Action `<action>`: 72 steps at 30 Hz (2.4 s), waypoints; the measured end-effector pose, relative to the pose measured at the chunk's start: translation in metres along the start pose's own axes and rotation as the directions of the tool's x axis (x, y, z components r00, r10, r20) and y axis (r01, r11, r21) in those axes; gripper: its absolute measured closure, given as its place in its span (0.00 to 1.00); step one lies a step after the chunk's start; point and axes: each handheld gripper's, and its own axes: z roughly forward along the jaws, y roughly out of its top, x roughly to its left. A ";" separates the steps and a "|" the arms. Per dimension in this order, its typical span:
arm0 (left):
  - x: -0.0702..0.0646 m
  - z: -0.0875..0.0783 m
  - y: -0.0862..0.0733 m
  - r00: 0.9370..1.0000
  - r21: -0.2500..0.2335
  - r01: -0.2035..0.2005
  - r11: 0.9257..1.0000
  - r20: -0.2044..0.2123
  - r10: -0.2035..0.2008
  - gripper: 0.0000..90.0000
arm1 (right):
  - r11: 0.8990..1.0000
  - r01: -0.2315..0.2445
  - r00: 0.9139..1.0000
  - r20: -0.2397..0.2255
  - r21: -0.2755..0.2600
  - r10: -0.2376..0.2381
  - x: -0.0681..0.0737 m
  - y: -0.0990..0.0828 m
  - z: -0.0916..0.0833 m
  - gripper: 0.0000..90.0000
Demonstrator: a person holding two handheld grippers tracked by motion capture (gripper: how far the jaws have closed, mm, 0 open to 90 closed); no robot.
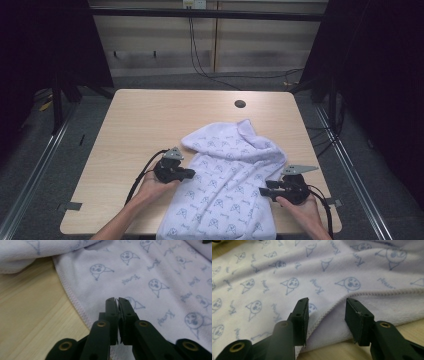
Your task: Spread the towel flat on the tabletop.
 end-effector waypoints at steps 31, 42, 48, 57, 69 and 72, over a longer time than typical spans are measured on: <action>0.008 -0.058 -0.038 0.993 -0.046 0.109 0.993 -0.043 -0.111 0.91 | 0.994 0.087 0.994 -0.063 -0.065 -0.091 0.004 0.010 -0.017 0.74; 0.013 -0.036 -0.029 0.993 -0.040 0.076 0.996 -0.084 -0.079 0.80 | 0.975 0.219 0.975 0.039 0.045 -0.221 0.003 0.046 0.055 0.83; 0.002 -0.035 -0.031 0.997 -0.029 0.047 0.998 -0.056 -0.049 0.81 | 0.982 0.180 0.983 0.016 0.054 -0.181 0.005 0.022 0.031 0.98; -0.046 -0.041 -0.043 0.998 0.058 -0.035 0.998 0.056 0.032 1.00 | 0.985 0.164 0.982 -0.104 0.060 -0.157 0.031 -0.018 -0.017 0.87; -0.006 -0.087 -0.047 0.990 -0.158 0.129 0.979 -0.035 -0.136 0.82 | 0.973 0.227 0.966 -0.123 -0.029 -0.229 0.020 0.086 0.067 0.76; 0.016 -0.091 -0.057 0.972 -0.157 0.207 0.966 -0.081 -0.221 0.73 | 0.972 0.234 0.968 -0.104 0.019 -0.230 0.019 0.087 0.088 0.73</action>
